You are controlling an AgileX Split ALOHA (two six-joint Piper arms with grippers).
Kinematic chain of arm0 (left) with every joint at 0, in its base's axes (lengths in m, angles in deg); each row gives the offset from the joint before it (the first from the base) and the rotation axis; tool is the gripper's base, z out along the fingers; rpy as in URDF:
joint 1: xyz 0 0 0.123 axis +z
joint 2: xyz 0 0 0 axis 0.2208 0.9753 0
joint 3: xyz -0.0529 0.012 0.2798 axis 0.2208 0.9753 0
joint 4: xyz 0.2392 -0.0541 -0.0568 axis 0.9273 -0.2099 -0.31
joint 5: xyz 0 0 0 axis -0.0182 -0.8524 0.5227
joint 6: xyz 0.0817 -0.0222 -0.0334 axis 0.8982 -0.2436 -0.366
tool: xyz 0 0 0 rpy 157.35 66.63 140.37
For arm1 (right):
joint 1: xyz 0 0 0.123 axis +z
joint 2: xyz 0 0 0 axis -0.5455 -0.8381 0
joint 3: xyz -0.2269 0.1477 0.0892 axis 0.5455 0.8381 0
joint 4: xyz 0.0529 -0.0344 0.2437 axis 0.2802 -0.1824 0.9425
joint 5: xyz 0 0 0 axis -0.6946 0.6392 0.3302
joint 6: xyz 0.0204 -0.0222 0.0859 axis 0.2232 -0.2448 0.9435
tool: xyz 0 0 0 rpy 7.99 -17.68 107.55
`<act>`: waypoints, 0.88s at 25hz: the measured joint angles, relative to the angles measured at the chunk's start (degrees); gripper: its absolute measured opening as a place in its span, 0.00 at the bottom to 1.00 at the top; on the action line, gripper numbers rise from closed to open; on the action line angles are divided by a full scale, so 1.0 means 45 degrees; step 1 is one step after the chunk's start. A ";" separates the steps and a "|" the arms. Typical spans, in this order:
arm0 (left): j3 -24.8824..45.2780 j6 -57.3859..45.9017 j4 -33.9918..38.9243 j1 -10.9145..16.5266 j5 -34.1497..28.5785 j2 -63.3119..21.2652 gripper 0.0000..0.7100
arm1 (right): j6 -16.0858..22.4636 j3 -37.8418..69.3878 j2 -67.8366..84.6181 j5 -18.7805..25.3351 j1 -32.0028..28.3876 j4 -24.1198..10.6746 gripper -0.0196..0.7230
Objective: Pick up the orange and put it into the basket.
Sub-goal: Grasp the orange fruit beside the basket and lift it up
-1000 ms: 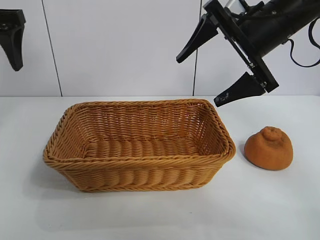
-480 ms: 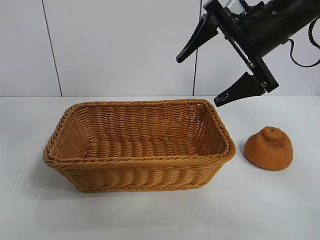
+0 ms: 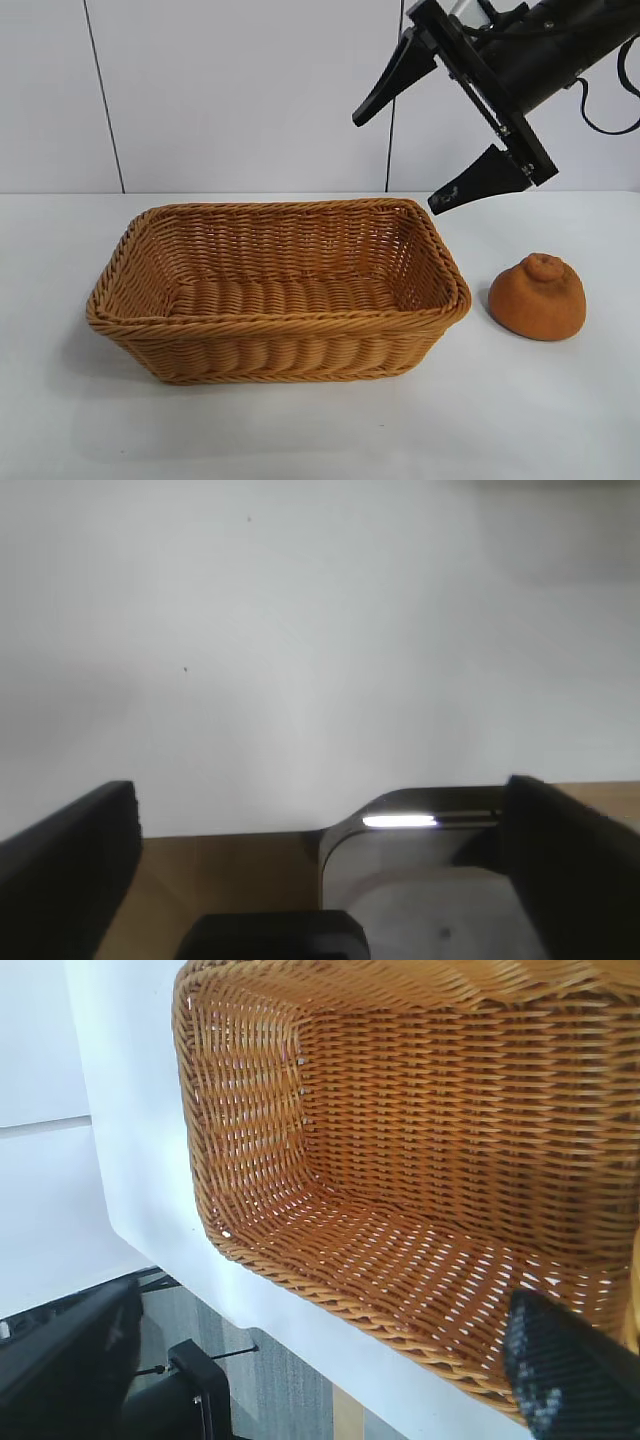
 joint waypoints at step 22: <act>0.0152 0.0126 -0.0068 0.0000 0.0271 -0.6520 0.98 | 0.3741 -0.2882 0.0000 0.0881 -0.0388 -0.9460 0.94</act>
